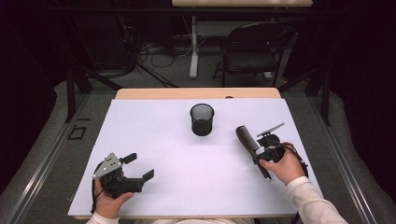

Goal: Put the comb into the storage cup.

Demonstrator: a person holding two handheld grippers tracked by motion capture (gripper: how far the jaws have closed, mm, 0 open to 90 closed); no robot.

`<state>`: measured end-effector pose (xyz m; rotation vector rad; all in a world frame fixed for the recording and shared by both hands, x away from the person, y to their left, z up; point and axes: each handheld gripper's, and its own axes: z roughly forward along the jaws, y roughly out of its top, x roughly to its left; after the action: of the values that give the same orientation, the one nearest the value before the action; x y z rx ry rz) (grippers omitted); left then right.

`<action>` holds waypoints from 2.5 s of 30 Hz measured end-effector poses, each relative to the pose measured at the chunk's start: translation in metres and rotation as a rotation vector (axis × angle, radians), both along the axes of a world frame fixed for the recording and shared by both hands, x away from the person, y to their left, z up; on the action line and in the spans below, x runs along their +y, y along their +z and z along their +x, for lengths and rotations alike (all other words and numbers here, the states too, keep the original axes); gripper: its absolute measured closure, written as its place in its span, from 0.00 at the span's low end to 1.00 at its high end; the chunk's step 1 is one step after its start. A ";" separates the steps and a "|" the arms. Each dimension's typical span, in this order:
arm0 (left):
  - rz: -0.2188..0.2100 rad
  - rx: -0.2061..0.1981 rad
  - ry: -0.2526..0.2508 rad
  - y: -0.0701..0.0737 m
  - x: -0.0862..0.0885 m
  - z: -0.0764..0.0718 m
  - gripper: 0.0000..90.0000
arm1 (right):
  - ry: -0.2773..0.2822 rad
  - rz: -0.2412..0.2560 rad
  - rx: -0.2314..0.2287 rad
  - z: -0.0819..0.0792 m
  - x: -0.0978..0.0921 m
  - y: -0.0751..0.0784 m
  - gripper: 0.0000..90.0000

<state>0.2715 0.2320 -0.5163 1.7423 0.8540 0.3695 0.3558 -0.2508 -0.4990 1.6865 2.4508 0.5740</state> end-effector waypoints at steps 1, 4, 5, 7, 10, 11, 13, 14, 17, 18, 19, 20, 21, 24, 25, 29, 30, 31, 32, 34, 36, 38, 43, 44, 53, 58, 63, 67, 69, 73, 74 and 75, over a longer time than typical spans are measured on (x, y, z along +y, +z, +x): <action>0.000 -0.002 0.000 0.000 0.000 0.000 0.05 | -0.001 0.009 -0.016 0.000 0.000 0.000 0.81; -0.003 -0.004 0.002 0.000 0.001 0.000 0.05 | 0.002 0.016 -0.029 -0.002 -0.001 0.003 0.81; -0.010 -0.006 0.002 0.000 0.001 0.000 0.04 | 0.005 0.027 -0.041 -0.003 -0.002 0.003 0.81; -0.008 -0.008 0.004 0.000 0.001 0.000 0.05 | 0.014 0.036 -0.065 -0.006 -0.001 0.006 0.81; -0.008 -0.012 0.005 0.000 0.001 0.000 0.05 | 0.023 0.050 -0.096 -0.010 0.001 0.007 0.81; -0.008 -0.013 0.007 0.000 0.001 0.000 0.05 | 0.023 0.050 -0.096 -0.010 0.001 0.007 0.81; -0.008 -0.012 0.007 0.001 0.001 0.000 0.05 | 0.033 0.049 -0.112 -0.012 0.002 0.009 0.81; -0.008 -0.015 0.009 0.001 0.001 0.000 0.05 | 0.039 0.058 -0.128 -0.014 0.003 0.010 0.81; -0.006 -0.015 0.014 0.001 0.001 0.000 0.05 | 0.042 0.065 -0.153 -0.016 0.003 0.012 0.81; -0.006 -0.015 0.014 0.001 0.001 0.000 0.05 | 0.042 0.065 -0.153 -0.016 0.003 0.012 0.81; -0.007 -0.015 0.014 0.001 0.001 0.000 0.05 | 0.040 0.067 -0.154 -0.017 0.003 0.013 0.81; -0.007 -0.015 0.014 0.001 0.001 0.000 0.05 | 0.045 0.071 -0.166 -0.017 0.003 0.014 0.81; -0.006 -0.016 0.014 0.001 0.001 0.000 0.05 | 0.046 0.075 -0.175 -0.018 0.003 0.014 0.81; -0.006 -0.016 0.012 0.001 0.001 0.000 0.05 | 0.056 0.094 -0.213 -0.021 0.004 0.015 0.81; -0.006 -0.016 0.012 0.001 0.001 0.000 0.05 | 0.056 0.094 -0.213 -0.021 0.004 0.015 0.81; -0.010 -0.018 0.014 0.001 0.001 0.000 0.05 | 0.059 0.106 -0.246 -0.024 0.006 0.016 0.81; -0.010 -0.017 0.013 0.000 0.001 0.000 0.05 | 0.060 0.110 -0.254 -0.024 0.007 0.016 0.81; -0.009 -0.017 0.014 0.000 0.001 0.000 0.05 | 0.060 0.109 -0.260 -0.025 0.007 0.016 0.81; -0.009 -0.017 0.014 0.000 0.001 0.000 0.05 | 0.062 0.110 -0.268 -0.025 0.008 0.016 0.81; -0.010 -0.017 0.015 0.000 0.001 0.000 0.05 | 0.065 0.118 -0.272 -0.026 0.008 0.017 0.81; -0.010 -0.019 0.015 0.000 0.001 0.000 0.05 | 0.063 0.123 -0.281 -0.027 0.009 0.017 0.81; -0.009 -0.019 0.016 0.000 0.001 0.000 0.05 | 0.065 0.124 -0.286 -0.027 0.010 0.017 0.81; -0.005 -0.020 0.016 0.000 0.001 -0.001 0.05 | 0.069 0.125 -0.325 -0.030 0.011 0.017 0.81; -0.006 -0.020 0.016 0.000 0.001 -0.001 0.05 | 0.075 0.126 -0.334 -0.031 0.012 0.017 0.81; -0.013 -0.023 0.023 0.001 0.002 0.000 0.05 | 0.101 0.122 -0.444 -0.038 0.024 0.020 0.81; -0.017 -0.025 0.027 0.002 0.001 0.000 0.05 | 0.114 0.132 -0.493 -0.041 0.032 0.021 0.81; -0.022 -0.031 0.030 0.004 0.000 0.001 0.06 | 0.144 0.118 -0.535 -0.045 0.042 0.019 0.81; -0.024 -0.029 0.033 0.006 -0.001 0.002 0.06 | 0.163 0.106 -0.567 -0.048 0.050 0.017 0.81; -0.024 -0.026 0.035 0.006 -0.001 0.003 0.06 | 0.171 0.095 -0.585 -0.050 0.053 0.016 0.81; -0.030 -0.023 0.043 0.010 -0.004 0.005 0.07 | 0.185 0.102 -0.614 -0.052 0.059 0.015 0.81; -0.035 -0.021 0.044 0.012 -0.005 0.006 0.07 | 0.193 0.102 -0.632 -0.053 0.062 0.015 0.81; -0.035 -0.021 0.044 0.012 -0.005 0.006 0.07 | 0.193 0.102 -0.632 -0.053 0.062 0.015 0.81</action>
<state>0.2772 0.2273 -0.5046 1.6871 0.8794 0.3992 0.3025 -0.1888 -0.4837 1.0653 2.1396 1.0758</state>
